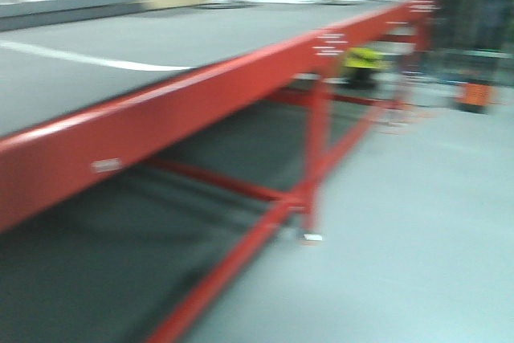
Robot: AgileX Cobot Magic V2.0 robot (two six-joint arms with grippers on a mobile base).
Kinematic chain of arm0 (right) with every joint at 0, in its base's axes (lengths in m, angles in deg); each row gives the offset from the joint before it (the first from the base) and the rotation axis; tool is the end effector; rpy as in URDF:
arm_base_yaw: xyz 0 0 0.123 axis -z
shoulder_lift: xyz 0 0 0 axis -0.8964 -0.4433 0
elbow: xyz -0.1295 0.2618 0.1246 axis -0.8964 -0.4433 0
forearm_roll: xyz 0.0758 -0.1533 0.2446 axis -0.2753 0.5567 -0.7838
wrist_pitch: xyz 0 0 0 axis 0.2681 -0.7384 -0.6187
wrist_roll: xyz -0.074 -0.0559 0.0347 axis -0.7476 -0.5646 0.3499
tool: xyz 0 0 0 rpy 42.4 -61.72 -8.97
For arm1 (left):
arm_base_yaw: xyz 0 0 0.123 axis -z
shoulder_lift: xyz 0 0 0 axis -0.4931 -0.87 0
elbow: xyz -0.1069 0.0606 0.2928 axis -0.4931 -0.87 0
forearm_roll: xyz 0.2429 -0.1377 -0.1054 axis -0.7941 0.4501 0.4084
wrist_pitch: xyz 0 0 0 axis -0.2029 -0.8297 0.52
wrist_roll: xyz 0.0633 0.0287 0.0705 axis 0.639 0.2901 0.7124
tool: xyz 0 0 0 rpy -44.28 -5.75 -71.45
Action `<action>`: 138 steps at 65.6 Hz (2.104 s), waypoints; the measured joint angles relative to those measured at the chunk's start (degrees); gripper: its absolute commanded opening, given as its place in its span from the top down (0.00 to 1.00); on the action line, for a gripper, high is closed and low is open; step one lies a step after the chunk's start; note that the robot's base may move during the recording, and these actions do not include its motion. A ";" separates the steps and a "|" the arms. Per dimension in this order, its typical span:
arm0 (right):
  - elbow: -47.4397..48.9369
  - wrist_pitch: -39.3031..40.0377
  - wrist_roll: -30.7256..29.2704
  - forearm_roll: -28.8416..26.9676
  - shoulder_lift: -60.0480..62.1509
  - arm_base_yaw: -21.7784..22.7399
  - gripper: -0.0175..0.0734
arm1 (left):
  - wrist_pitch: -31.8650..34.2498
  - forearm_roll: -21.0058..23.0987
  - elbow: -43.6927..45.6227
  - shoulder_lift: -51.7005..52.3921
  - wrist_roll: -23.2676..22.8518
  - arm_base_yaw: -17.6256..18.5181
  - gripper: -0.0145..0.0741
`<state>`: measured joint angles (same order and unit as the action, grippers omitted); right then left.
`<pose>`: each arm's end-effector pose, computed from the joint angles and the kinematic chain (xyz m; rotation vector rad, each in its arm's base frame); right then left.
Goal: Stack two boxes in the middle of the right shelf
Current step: 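Hold the boxes while the base turns and drives to the steel shelf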
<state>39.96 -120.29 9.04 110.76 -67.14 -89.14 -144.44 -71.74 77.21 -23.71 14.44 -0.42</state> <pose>0.3299 0.1191 0.5401 0.0277 1.9866 0.0911 0.3162 -0.1174 0.5677 -0.1068 1.9240 0.0291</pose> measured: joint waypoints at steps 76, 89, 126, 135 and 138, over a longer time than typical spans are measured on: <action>0.00 -0.21 0.00 0.21 0.03 0.00 0.97 | 0.11 0.00 0.00 0.00 0.00 0.13 0.96; 0.00 -0.21 0.04 0.21 0.03 0.00 0.97 | 0.11 0.00 0.00 0.00 0.00 0.13 0.96; 0.00 0.03 0.04 0.21 0.03 0.00 0.97 | 0.11 -0.21 0.00 0.00 0.00 0.13 0.96; 0.00 0.03 0.04 0.21 0.03 0.00 0.97 | 0.11 -0.41 0.00 0.00 0.00 0.13 0.96; 0.00 0.03 0.04 0.21 0.03 0.00 0.97 | 0.11 -0.41 0.00 0.00 0.00 0.13 0.96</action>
<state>39.96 -120.27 9.08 110.97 -67.11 -89.14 -144.34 -72.15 77.21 -23.71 14.44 -0.30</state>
